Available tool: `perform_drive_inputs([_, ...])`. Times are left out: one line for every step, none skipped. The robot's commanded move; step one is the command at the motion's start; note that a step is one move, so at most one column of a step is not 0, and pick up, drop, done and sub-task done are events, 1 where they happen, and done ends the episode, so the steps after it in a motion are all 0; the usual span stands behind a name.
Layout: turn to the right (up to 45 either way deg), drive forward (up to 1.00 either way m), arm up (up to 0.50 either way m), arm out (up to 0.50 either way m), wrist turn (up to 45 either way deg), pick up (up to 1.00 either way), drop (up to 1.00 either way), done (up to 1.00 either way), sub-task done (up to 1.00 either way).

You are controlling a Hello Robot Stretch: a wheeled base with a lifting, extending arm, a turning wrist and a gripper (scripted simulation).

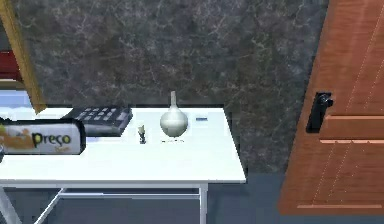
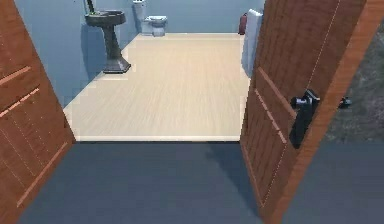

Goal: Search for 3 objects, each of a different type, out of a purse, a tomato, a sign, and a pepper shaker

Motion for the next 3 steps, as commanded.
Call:
perform_drive_inputs([0.0,0.15,0.0,0.0,0.0,0.0,0.0,0.0,0.0])
perform_drive_inputs([-42.0,0.0,0.0,0.0,0.0,0.0,0.0,0.0,0.0])
perform_drive_inputs([0.0,0.0,0.0,0.0,0.0,0.0,0.0,0.0,1.0])
